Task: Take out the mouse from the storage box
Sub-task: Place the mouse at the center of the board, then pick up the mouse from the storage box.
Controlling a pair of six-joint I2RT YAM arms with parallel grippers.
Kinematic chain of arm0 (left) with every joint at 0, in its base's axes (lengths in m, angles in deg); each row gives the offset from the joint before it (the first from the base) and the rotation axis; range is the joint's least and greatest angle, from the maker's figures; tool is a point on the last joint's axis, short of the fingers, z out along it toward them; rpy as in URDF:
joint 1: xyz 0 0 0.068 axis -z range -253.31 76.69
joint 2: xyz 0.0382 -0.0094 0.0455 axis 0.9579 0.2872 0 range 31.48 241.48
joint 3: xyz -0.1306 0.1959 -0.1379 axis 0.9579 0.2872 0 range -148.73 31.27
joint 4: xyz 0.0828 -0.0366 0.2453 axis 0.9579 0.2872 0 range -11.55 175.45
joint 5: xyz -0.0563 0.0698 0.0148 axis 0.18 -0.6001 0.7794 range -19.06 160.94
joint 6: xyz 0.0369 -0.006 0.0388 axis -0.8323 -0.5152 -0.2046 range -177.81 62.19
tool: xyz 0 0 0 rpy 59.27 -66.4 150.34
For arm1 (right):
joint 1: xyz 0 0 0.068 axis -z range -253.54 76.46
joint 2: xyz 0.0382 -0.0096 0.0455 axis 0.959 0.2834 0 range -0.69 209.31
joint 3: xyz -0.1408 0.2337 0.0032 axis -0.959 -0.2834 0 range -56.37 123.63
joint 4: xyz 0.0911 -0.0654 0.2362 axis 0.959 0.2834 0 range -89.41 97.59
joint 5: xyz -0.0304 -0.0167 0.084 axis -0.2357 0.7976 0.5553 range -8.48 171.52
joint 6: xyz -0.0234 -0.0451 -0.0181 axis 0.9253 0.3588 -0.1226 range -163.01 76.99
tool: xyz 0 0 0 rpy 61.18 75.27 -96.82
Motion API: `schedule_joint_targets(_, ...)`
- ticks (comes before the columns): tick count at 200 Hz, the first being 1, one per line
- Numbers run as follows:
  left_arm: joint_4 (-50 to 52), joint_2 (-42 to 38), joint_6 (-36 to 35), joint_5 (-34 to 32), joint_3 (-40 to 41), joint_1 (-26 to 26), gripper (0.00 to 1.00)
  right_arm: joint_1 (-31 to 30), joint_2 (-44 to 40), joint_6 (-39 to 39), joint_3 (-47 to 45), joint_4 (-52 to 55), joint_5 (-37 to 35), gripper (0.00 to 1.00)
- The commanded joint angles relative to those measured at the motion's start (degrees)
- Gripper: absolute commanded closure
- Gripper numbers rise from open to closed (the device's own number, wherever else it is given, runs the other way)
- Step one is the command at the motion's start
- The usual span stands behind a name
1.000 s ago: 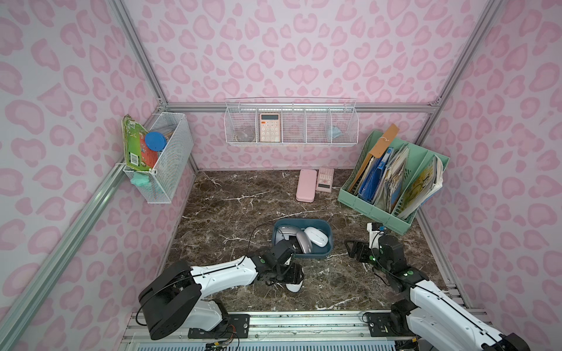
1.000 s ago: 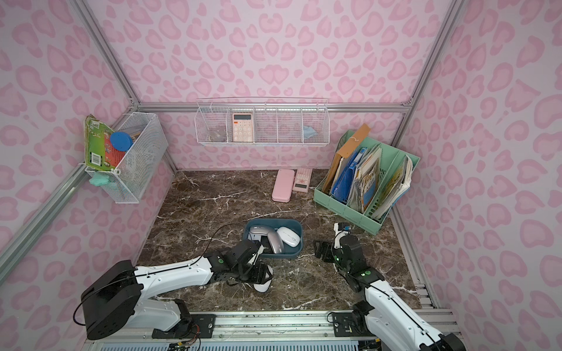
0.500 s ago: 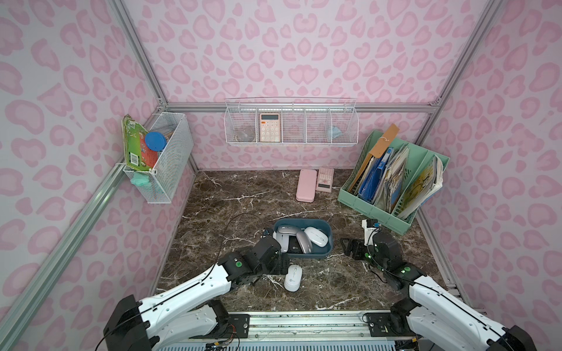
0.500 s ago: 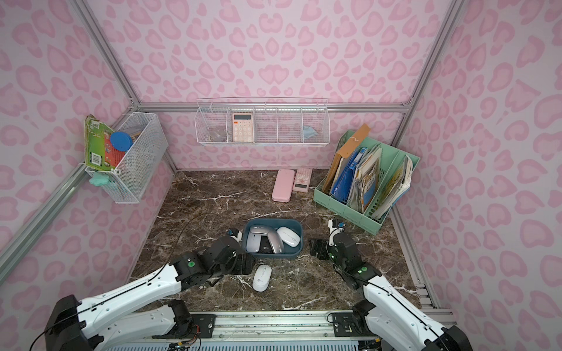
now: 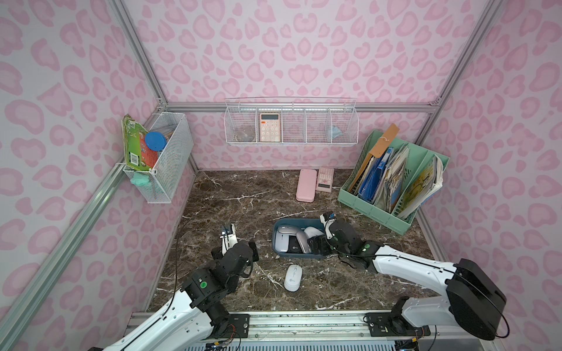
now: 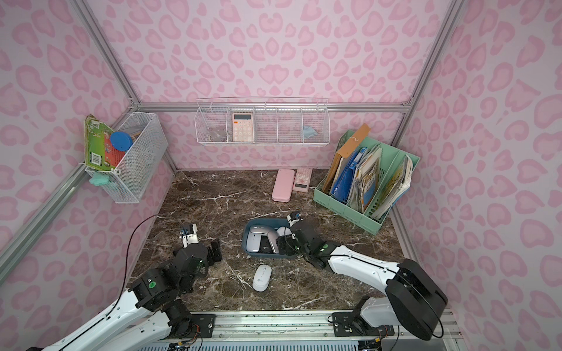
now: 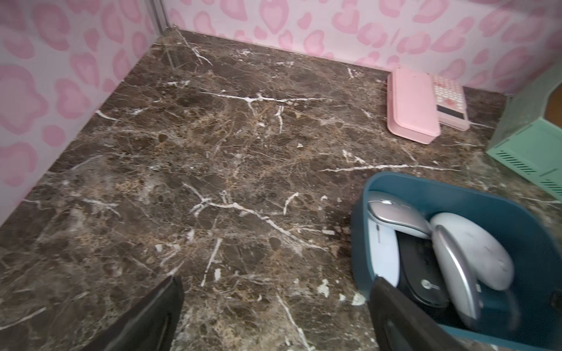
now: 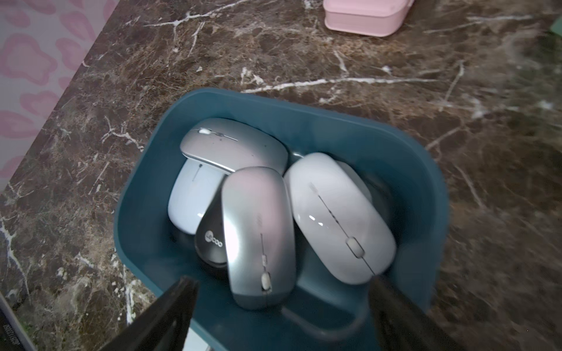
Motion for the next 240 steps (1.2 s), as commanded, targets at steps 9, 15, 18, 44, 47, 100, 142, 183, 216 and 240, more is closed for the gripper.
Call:
schedule_joint_targets(9,-3.19,0.4,-3.71,-6.77,1.86,-0.2,0.01,-1.76,6.51,3.05,5.83,4.47,-0.27,0.07)
schedule_joint_targets(15,-3.93,0.49,-4.21,-6.52,2.31,-0.32,0.01,-1.88,7.63,3.33,6.85,4.87,-0.11,0.07)
schedule_joint_targets(18,-4.5,0.57,-4.31,-6.29,2.58,-0.41,0.01,-2.1,8.17,3.46,7.37,5.07,-0.11,0.07)
schedule_joint_targets(44,-6.25,1.21,-4.68,-5.75,3.95,-1.11,0.01,-2.2,11.41,4.04,10.49,6.76,-0.18,0.08)
schedule_joint_targets(47,-6.29,1.28,-4.74,-5.72,3.95,-1.12,0.01,-2.23,11.71,4.12,10.78,6.91,-0.23,0.08)
schedule_joint_targets(100,-6.98,1.64,-4.78,-5.7,4.3,-1.38,0.01,-2.24,16.83,4.91,14.39,8.93,1.92,0.16)
schedule_joint_targets(142,-6.88,-0.65,-4.69,-5.73,5.12,-1.51,0.01,-2.29,18.95,5.13,15.67,9.93,1.75,0.23)
schedule_joint_targets(183,-6.18,-0.93,-3.91,-6.73,5.04,-1.51,0.01,-1.94,19.99,5.67,15.55,8.83,3.13,0.3)
schedule_joint_targets(216,-5.96,-1.1,-3.74,-6.82,5.09,-1.63,0.01,-1.41,20.85,5.78,15.36,8.37,3.15,0.35)
schedule_joint_targets(240,-5.82,-1.39,-3.64,-6.99,5.15,-1.64,0.01,-1.41,21.04,5.95,15.31,8.2,3.34,0.4)
